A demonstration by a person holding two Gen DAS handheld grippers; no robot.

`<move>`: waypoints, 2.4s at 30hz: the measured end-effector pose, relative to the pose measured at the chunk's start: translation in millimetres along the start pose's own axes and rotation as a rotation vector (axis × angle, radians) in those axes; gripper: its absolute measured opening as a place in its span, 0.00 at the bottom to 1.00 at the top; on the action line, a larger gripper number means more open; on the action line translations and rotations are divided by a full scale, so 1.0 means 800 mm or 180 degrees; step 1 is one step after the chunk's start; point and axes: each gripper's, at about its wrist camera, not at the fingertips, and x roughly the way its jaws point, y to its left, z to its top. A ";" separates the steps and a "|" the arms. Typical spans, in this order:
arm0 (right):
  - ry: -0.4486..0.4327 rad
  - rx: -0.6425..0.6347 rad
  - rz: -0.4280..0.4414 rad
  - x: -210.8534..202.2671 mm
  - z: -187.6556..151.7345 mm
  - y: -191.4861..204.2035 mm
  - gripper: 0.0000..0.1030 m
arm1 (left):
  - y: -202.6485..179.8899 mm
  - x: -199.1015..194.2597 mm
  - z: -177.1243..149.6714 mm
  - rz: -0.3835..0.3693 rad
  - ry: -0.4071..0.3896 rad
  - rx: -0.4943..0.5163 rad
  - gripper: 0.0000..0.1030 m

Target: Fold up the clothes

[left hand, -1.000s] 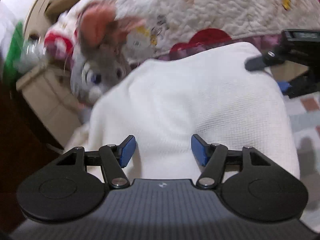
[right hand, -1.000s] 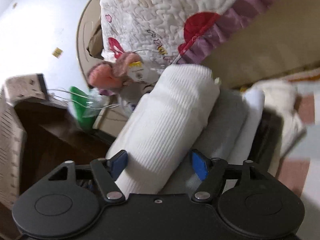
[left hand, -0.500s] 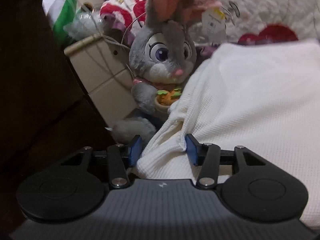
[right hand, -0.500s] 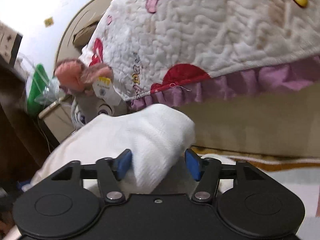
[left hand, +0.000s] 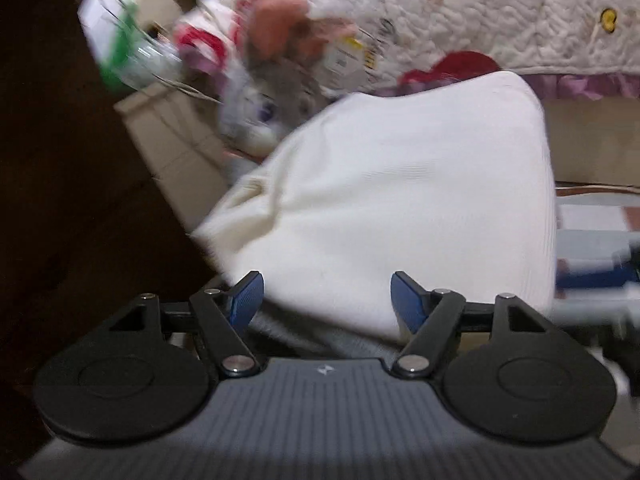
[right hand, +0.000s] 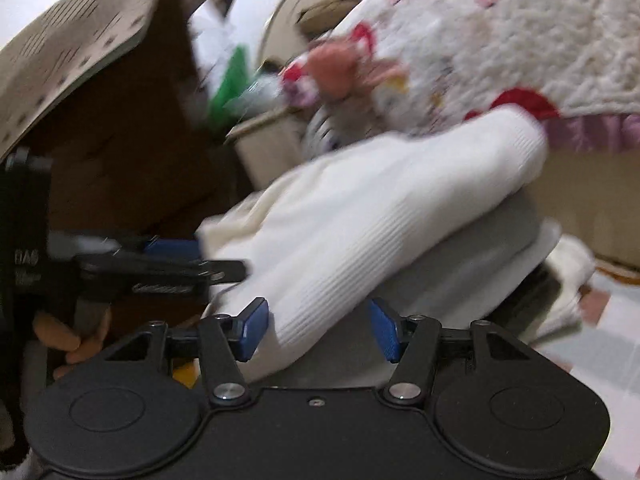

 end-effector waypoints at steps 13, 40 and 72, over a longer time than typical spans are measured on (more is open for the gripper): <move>0.0150 -0.0176 -0.0616 -0.156 -0.026 0.025 0.61 | -0.047 -0.152 -0.001 -0.0050 -0.0020 -0.0350 1.00; 0.0118 -0.0238 -0.1228 -0.320 -0.062 0.071 0.65 | -0.162 -0.299 -0.027 -0.0465 0.0124 -0.0157 1.00; 0.0261 -0.0091 -0.1194 -0.313 -0.072 0.064 0.66 | -0.167 -0.281 -0.036 -0.0438 0.0433 -0.0300 1.00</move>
